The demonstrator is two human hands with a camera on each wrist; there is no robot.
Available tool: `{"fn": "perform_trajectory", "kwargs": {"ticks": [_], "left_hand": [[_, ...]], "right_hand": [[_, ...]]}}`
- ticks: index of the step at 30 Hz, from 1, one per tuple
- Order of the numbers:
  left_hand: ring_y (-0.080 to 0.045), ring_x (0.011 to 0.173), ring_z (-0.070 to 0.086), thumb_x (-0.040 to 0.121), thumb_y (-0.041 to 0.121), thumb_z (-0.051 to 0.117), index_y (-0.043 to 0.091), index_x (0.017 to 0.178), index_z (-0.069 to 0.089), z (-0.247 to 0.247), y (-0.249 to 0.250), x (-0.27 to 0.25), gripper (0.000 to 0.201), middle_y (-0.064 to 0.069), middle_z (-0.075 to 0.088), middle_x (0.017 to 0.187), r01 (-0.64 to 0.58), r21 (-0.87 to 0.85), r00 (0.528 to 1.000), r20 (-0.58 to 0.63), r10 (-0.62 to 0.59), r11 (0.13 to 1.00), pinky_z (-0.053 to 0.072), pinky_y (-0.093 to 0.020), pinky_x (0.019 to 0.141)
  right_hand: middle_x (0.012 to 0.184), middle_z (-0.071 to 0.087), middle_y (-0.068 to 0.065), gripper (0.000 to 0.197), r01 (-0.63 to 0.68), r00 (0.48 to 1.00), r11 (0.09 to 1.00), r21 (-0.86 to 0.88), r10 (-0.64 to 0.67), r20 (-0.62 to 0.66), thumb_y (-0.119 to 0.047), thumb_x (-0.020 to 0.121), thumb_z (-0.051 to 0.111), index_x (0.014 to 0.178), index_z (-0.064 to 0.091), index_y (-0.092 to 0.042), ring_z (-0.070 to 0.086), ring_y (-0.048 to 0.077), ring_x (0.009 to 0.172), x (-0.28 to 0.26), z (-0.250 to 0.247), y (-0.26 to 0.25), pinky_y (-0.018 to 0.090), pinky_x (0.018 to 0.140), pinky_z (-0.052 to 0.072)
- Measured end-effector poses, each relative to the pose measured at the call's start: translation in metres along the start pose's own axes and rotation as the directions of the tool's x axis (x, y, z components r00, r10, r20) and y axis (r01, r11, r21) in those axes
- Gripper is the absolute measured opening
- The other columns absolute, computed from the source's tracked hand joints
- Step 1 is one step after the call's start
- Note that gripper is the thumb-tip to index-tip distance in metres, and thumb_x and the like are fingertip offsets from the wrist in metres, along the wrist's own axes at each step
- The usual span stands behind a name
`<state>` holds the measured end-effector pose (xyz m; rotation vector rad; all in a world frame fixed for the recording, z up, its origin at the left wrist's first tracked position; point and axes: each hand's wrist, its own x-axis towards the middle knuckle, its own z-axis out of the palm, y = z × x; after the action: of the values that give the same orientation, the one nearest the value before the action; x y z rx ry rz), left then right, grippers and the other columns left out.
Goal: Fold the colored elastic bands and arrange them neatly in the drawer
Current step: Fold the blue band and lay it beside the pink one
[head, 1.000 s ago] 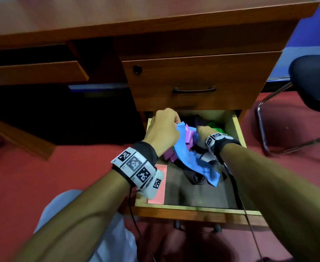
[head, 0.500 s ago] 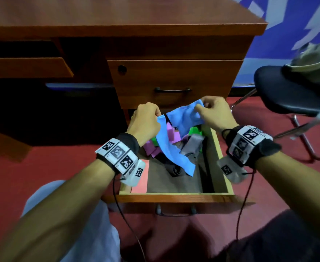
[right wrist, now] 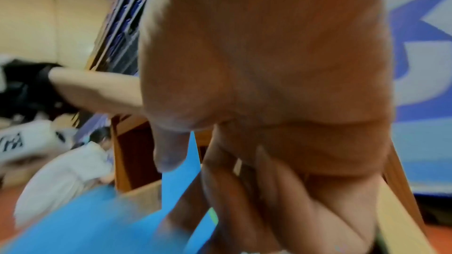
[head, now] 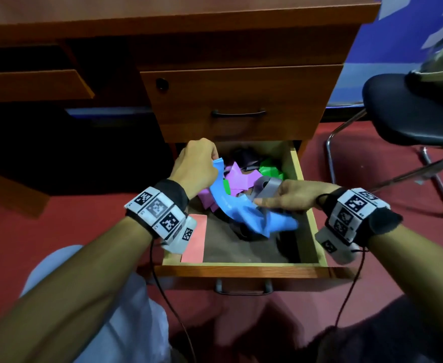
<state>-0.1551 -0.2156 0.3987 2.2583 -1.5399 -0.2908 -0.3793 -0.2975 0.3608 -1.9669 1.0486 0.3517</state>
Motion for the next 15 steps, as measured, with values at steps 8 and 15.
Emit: {"fn": "perform_trajectory", "kwargs": {"ticks": [8,15], "left_hand": [[-0.03,0.083,0.065,0.085,0.001,0.059,0.018,0.088,0.066,-0.001,-0.003,-0.003,0.019,-0.007,0.066,0.091,0.02,0.045,0.999,0.041,-0.022,0.999,0.061,-0.041,0.073],[-0.032,0.086,0.064,0.087,0.002,0.059,0.017,0.091,0.066,-0.005,-0.003,-0.008,0.017,-0.008,0.065,0.095,0.006,0.06,0.998,0.059,-0.009,0.998,0.061,-0.042,0.075]], "right_hand": [[0.084,0.077,0.008,0.018,-0.074,0.987,0.904,-0.421,0.126,0.095,-0.024,0.089,0.071,0.1,0.073,-0.01,0.063,0.015,0.057,0.031,0.01,0.005,0.018,0.051,0.047],[0.116,0.072,0.0,0.037,0.05,0.92,0.955,-0.291,0.069,0.386,-0.01,0.082,0.076,0.114,0.068,-0.027,0.067,0.015,0.091,0.044,0.034,-0.004,0.025,0.081,0.057]]}}
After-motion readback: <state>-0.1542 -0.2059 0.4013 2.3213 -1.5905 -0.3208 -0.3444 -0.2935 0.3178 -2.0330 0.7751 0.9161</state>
